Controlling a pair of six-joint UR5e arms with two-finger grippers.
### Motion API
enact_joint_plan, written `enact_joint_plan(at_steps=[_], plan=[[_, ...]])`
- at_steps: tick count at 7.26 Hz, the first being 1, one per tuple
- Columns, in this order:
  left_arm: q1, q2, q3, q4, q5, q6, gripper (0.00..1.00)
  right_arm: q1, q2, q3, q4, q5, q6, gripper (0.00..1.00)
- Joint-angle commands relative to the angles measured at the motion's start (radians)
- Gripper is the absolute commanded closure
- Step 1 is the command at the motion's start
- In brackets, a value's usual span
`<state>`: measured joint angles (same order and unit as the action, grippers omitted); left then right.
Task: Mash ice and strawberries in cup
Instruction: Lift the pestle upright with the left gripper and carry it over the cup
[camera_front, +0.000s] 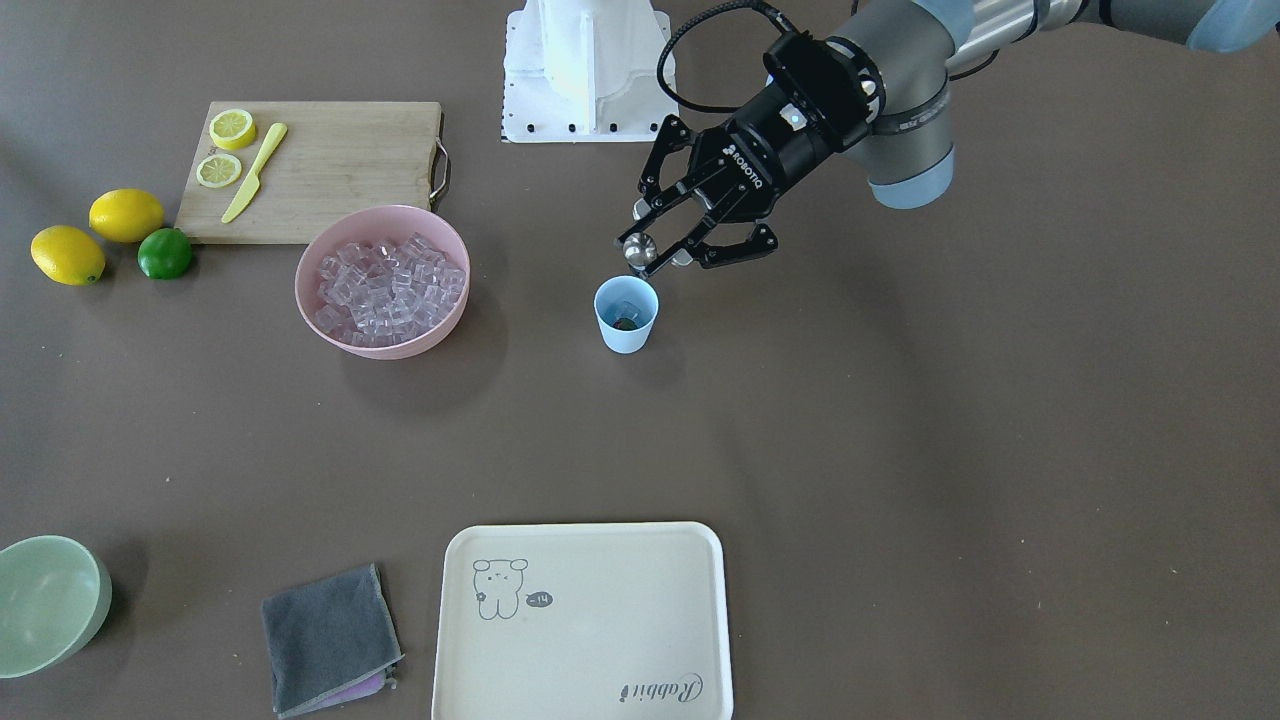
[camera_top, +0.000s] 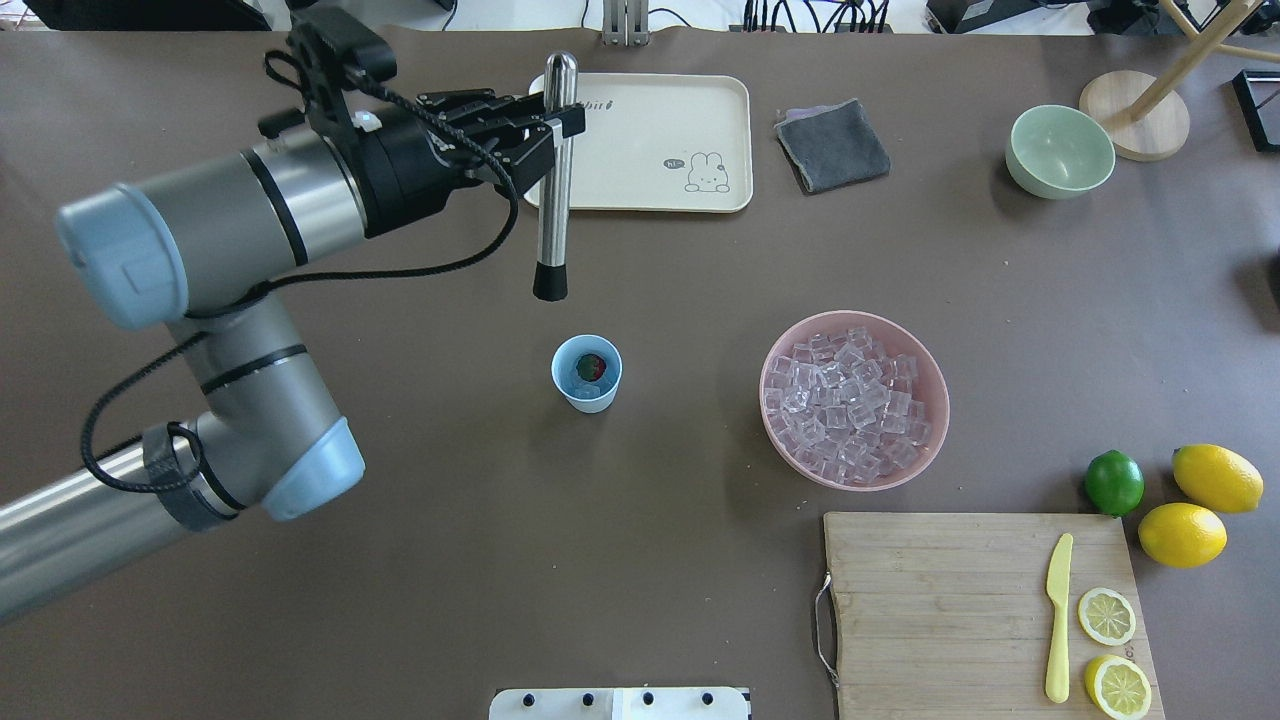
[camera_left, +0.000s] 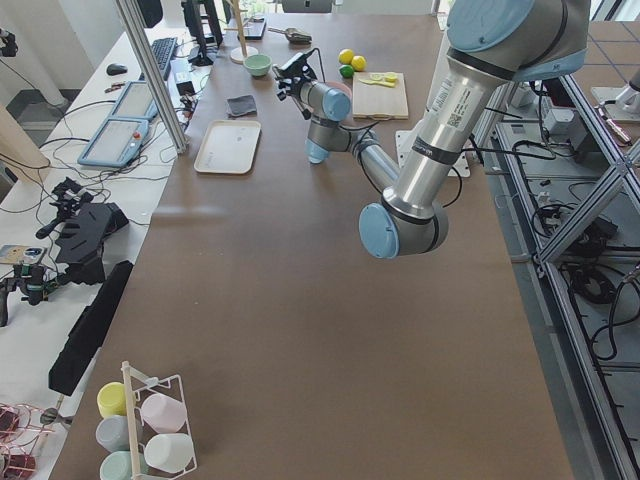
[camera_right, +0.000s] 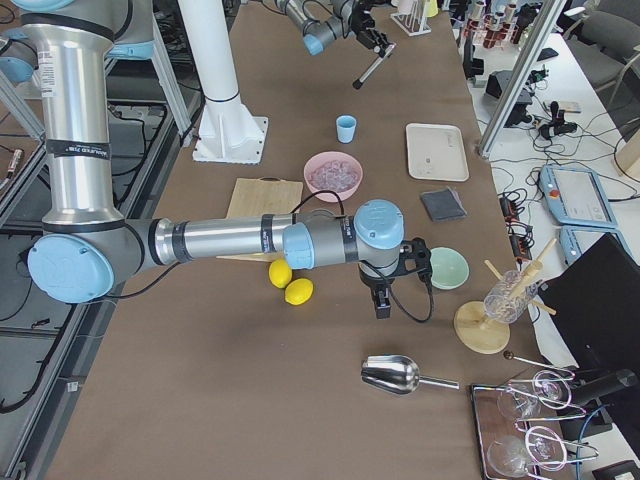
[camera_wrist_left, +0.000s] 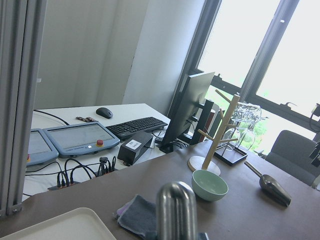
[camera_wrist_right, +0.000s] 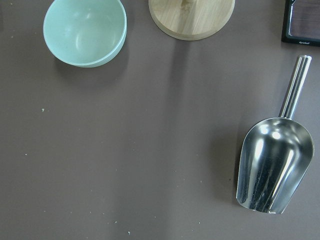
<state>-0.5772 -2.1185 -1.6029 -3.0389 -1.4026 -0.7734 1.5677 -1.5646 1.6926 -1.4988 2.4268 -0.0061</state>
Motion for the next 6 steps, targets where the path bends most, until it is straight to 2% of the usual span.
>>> enact_joint_plan(at_steps=[1,3,6], plan=[[0.051,-0.011,0.122,-0.209,0.097,0.011,1.0,0.0,-0.002,0.004,0.0,-0.002,0.0,0.0],[0.062,-0.012,0.204,-0.245,0.108,0.141,1.0,-0.001,-0.002,0.004,0.0,-0.003,-0.002,0.0],[0.088,-0.014,0.226,-0.238,0.114,0.149,1.0,0.0,0.003,0.004,0.0,-0.005,-0.002,0.0]])
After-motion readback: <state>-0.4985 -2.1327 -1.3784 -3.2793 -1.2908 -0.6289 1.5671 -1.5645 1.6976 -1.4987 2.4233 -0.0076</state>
